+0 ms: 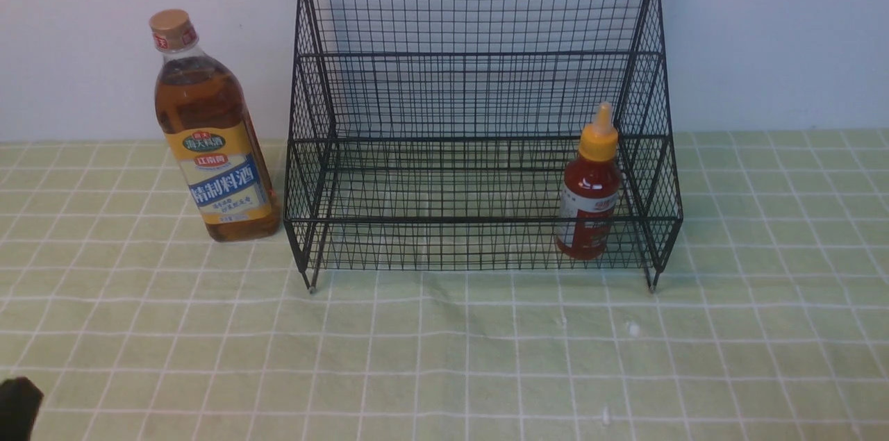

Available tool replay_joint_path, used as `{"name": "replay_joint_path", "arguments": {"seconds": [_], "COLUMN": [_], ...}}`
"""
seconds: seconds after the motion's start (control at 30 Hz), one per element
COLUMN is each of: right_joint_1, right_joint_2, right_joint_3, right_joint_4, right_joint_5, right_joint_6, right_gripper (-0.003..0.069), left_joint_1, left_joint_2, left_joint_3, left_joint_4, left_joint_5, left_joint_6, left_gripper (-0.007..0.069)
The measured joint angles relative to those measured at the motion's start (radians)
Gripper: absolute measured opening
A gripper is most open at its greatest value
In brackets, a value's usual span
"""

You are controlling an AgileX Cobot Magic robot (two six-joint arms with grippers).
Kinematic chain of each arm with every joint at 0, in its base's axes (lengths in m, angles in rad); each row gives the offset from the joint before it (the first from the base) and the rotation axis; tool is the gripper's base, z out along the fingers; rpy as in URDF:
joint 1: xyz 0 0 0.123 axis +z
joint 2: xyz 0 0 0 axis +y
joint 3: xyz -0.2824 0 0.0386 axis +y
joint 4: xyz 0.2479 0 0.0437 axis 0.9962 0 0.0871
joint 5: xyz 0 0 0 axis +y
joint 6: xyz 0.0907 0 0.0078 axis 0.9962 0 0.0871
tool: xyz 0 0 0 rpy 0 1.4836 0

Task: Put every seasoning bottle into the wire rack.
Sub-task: Use the left arm to grab the condiment bottle closest to it

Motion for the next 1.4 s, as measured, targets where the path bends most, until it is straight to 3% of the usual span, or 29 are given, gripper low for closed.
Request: {"name": "replay_joint_path", "arguments": {"seconds": [0.2, 0.3, 0.5, 0.6, 0.77, 0.8, 0.93, 1.07, 1.4], "right_joint_1": [0.000, 0.000, 0.000, 0.000, 0.000, 0.000, 0.000, 0.000, 0.000], "right_joint_2": [0.000, 0.000, 0.000, 0.000, 0.000, 0.000, 0.000, 0.000, 0.000], "right_joint_3": [0.000, 0.000, 0.000, 0.000, 0.000, 0.000, 0.000, 0.000, 0.000], "right_joint_4": [0.000, 0.000, 0.000, 0.000, 0.001, 0.001, 0.001, 0.001, 0.001], "right_joint_5": [0.000, 0.000, 0.000, 0.000, 0.000, 0.000, 0.000, 0.000, 0.000], "right_joint_6": [0.000, 0.000, 0.000, 0.000, 0.000, 0.000, 0.000, 0.000, 0.000], "right_gripper": [-0.0015, -0.0015, -0.0015, -0.0015, -0.0015, -0.0015, -0.0015, -0.0015, -0.0015], "left_joint_1": [0.000, 0.000, 0.000, 0.000, 0.000, 0.000, 0.000, 0.000, -0.016], "left_joint_2": [0.000, 0.006, 0.205, 0.380, 0.720, 0.732, 0.959, 1.110, 1.344], "left_joint_3": [0.000, -0.023, -0.182, -0.263, -0.436, -0.450, -0.597, -0.718, -0.900], "left_joint_4": [-0.089, -0.055, 0.094, 0.145, 0.165, 0.165, 0.166, 0.172, 0.327], "left_joint_5": [-0.394, -0.465, -0.407, -0.395, -0.380, -0.380, -0.378, -0.375, -0.378], "left_joint_6": [-0.012, -0.014, -0.014, -0.017, -0.031, -0.031, -0.035, -0.064, -0.108], "left_gripper": [-0.0006, -0.0005, 0.0062, 0.0147, 0.0390, 0.0398, 0.0554, 0.0601, 0.0603]}}
